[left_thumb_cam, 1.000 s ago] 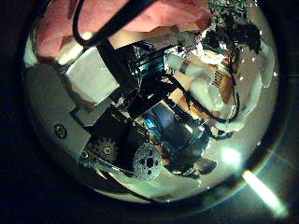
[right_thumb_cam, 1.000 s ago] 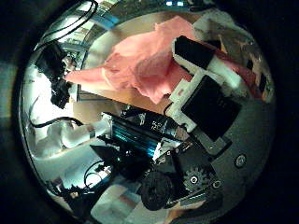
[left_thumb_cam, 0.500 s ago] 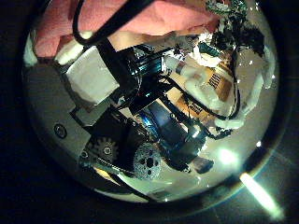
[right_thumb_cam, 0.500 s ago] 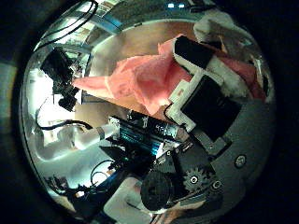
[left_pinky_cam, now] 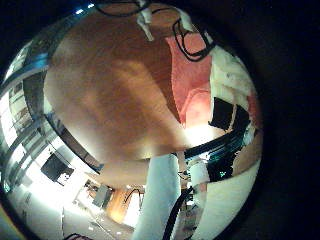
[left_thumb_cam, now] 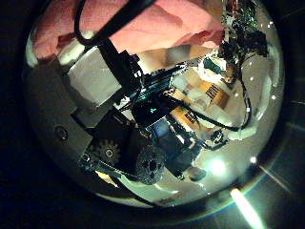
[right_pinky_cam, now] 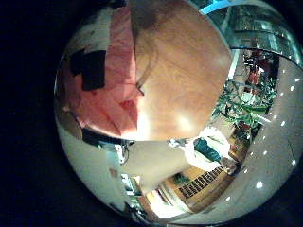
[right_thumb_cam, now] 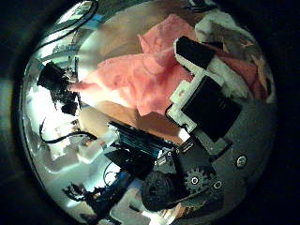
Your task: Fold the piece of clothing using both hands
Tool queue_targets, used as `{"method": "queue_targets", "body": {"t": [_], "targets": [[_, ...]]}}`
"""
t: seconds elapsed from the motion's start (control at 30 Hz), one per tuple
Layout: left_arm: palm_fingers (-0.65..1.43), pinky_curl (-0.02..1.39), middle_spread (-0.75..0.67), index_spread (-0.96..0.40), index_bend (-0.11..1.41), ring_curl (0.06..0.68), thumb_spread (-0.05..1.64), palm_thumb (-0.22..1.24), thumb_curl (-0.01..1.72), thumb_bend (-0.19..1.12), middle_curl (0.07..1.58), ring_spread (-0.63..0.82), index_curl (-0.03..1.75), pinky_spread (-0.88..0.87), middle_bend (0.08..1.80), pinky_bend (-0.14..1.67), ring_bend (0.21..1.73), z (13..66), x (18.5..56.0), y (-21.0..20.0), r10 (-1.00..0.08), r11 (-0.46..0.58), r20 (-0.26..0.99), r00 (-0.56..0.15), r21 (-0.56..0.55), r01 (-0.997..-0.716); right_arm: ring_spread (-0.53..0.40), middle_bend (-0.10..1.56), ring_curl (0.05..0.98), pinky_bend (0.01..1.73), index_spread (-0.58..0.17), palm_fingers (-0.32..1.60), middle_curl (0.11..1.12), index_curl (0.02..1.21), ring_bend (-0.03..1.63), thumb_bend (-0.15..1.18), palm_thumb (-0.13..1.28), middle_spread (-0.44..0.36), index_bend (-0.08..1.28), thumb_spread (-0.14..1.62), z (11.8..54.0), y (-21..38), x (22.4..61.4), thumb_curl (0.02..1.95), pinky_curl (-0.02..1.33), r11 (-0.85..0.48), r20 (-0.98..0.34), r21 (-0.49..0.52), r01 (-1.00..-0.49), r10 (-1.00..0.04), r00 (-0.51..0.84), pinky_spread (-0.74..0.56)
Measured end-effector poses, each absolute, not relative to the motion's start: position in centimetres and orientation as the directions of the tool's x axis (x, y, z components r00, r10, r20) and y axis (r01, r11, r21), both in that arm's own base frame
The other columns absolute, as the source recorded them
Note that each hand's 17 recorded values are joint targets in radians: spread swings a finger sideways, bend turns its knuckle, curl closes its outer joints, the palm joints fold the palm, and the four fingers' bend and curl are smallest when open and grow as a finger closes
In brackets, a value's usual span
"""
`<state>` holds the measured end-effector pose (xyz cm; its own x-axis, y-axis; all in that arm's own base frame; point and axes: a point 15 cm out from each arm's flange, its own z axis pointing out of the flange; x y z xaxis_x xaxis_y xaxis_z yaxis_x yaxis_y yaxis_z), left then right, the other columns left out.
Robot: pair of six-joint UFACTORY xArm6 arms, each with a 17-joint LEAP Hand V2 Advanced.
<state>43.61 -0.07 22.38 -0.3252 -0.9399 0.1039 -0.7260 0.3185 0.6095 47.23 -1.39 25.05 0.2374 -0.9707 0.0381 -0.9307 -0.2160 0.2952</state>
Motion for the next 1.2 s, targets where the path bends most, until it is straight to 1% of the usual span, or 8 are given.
{"method": "queue_targets", "body": {"t": [0.1, 0.23, 0.3, 0.43, 0.53, 0.63, 0.9, 1.2], "targets": [[0.97, 0.88, -0.72, -0.53, 0.20, 0.556, 1.10, 0.76, 0.69, -0.03, 1.23, -0.46, 1.57, -0.72, 0.74, 0.87, 1.33, 20.8, 45.0, 0.1, -0.945, 0.306, 0.098, -0.313, 0.603, -0.736, -0.230, 1.15, 0.756, 1.24, -0.330, 0.95, 1.05, 1.01, 1.39, -0.01, 0.96, -0.222, 0.99, 1.09, 23.4, -1.0, 49.7, 0.74, 0.98, -0.203, 0.043, 0.301, -0.932, -0.973, 0.226, -0.20], [0.97, 0.89, -0.72, -0.52, 0.20, 0.550, 1.08, 0.70, 0.64, -0.04, 1.22, -0.46, 1.56, -0.73, 0.75, 0.85, 1.31, 19.1, 47.2, 0.4, -0.955, 0.279, 0.068, -0.290, 0.546, -0.790, -0.235, 1.14, 0.762, 1.23, -0.342, 0.87, 1.05, 1.02, 1.40, -0.02, 0.89, -0.232, 0.94, 1.16, 21.2, -0.8, 52.5, 0.70, 0.99, -0.194, 0.048, 0.303, -0.933, -0.975, 0.219, -0.21], [0.97, 0.89, -0.71, -0.52, 0.20, 0.549, 1.08, 0.68, 0.62, -0.03, 1.22, -0.46, 1.55, -0.73, 0.75, 0.83, 1.30, 18.2, 48.3, 0.7, -0.963, 0.253, 0.051, -0.266, 0.516, -0.818, -0.240, 1.12, 0.754, 1.21, -0.355, 0.81, 1.03, 0.99, 1.41, -0.02, 0.86, -0.234, 0.83, 1.19, 20.2, -0.9, 53.3, 0.68, 0.97, -0.188, 0.051, 0.292, -0.938, -0.976, 0.211, -0.24], [0.91, 0.87, -0.71, -0.52, 0.20, 0.528, 1.07, 0.65, 0.58, -0.03, 1.17, -0.48, 1.49, -0.73, 0.75, 0.75, 1.22, 17.7, 49.2, 1.6, -0.970, 0.228, 0.039, -0.240, 0.492, -0.840, -0.268, 0.94, 0.715, 1.22, -0.366, 0.36, 0.94, 0.84, 1.44, -0.03, 0.75, -0.226, 0.29, 1.27, 20.4, -1.1, 55.8, 0.60, 0.90, -0.179, 0.067, 0.200, -0.963, -0.978, 0.195, -0.36], [0.88, 0.86, -0.70, -0.52, 0.20, 0.507, 1.07, 0.64, 0.56, -0.02, 1.13, -0.49, 1.44, -0.74, 0.74, 0.71, 1.16, 17.9, 49.4, 2.2, -0.974, 0.215, 0.038, -0.225, 0.480, -0.851, -0.240, 0.71, 0.664, 1.09, -0.385, 0.00, 0.82, 0.74, 1.29, -0.04, 0.66, -0.209, 0.23, 1.29, 22.3, -1.6, 56.9, 0.55, 0.87, -0.166, 0.076, 0.133, -0.977, -0.981, 0.177, -0.27], [0.80, 0.86, -0.69, -0.53, 0.19, 0.486, 1.08, 0.64, 0.54, -0.02, 1.10, -0.50, 1.39, -0.74, 0.73, 0.68, 1.08, 18.5, 49.5, 2.6, -0.977, 0.202, 0.033, -0.212, 0.468, -0.860, -0.176, 0.55, 0.562, 0.99, -0.396, -0.07, 0.71, 0.64, 1.10, -0.04, 0.60, -0.193, 0.20, 1.30, 24.7, -2.2, 57.1, 0.50, 0.80, -0.157, 0.087, 0.087, -0.984, -0.983, 0.164, -0.10], [0.51, 0.90, -0.57, -0.49, 0.17, 0.498, 1.09, 0.63, 0.49, -0.02, 0.98, -0.48, 1.22, -0.73, 0.40, 0.75, 1.12, 21.0, 49.2, 3.4, -0.981, 0.179, 0.018, -0.191, 0.447, -0.877, -0.047, 0.47, 0.438, 0.82, -0.323, 0.07, 0.58, 0.50, 0.93, -0.04, 0.44, -0.094, 0.16, 1.28, 31.9, -5.0, 56.0, 0.39, 0.66, -0.098, 0.083, -0.026, -0.995, -0.992, 0.095, 0.23], [0.35, 0.93, -0.34, -0.40, 0.17, 0.506, 1.13, 0.58, 0.45, -0.02, 0.88, -0.40, 1.06, -0.67, 0.18, 0.78, 1.11, 24.0, 48.1, 3.7, -0.981, 0.186, 0.030, -0.193, 0.432, -0.882, -0.087, 0.55, 0.422, 0.69, -0.242, 0.24, 0.55, 0.43, 0.99, -0.02, 0.36, -0.086, 0.17, 1.25, 30.6, -8.8, 47.3, 0.33, 0.58, 0.013, 0.024, 0.091, -0.996, -1.000, -0.011, 0.25]]}}
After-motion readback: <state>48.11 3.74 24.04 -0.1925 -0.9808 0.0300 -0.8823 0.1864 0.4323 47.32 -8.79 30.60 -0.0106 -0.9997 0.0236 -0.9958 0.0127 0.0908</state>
